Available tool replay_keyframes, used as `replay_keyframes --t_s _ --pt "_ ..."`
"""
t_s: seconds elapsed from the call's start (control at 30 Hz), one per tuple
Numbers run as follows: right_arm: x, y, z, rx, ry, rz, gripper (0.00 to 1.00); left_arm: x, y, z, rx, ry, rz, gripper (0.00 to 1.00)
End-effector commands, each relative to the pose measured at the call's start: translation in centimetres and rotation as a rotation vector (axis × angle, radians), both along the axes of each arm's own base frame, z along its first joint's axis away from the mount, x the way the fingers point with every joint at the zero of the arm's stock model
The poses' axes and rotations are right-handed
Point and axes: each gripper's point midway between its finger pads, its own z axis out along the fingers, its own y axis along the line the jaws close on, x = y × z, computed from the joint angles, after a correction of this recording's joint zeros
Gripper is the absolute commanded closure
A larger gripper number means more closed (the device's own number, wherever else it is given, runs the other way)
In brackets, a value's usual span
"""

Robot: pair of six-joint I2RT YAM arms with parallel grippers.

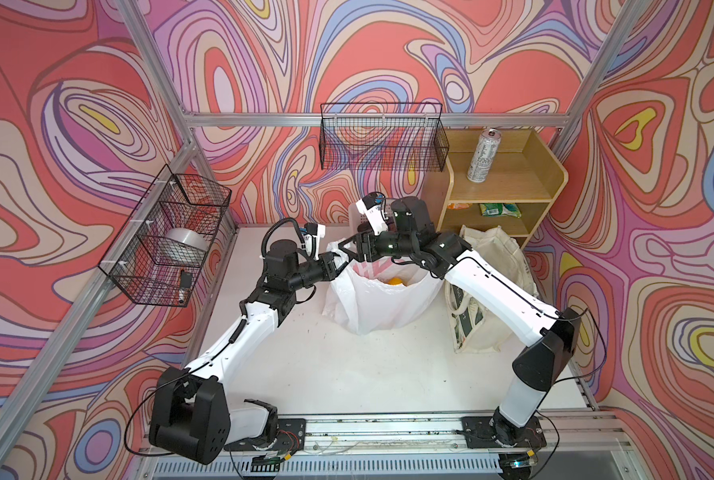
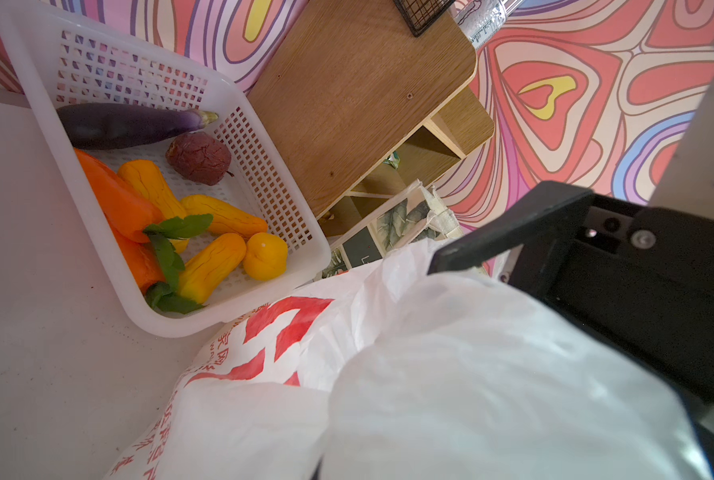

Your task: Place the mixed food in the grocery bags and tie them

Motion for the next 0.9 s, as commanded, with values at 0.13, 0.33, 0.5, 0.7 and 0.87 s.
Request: replay_keyframes --t_s 0.13,0.33,0.5,0.7,0.87 --pt "-1.8 -1.1 3.7 0.088 -0.052 -0.011 0.33 0.1 -0.4 1.2 -0.001 -0.039 -0.022 1.0" --pt "-2.9 -1.8 4.3 0.113 -0.055 -0.022 0.32 0.2 -0.4 1.1 0.001 -0.038 -0.022 1.0" --pt "-2.7 -0.8 2.9 0.1 -0.029 -0.008 0.33 0.2 -0.5 1.1 0.001 -0.037 -0.025 1.0" --pt "-1.8 0.9 1.2 0.087 -0.003 0.01 0.34 0.2 -0.5 1.2 0.0 -0.04 -0.029 1.0" --pt "-0.7 1.9 1.0 0.091 -0.006 0.014 0.43 0.1 -0.5 1.2 0.001 -0.038 -0.033 1.0"
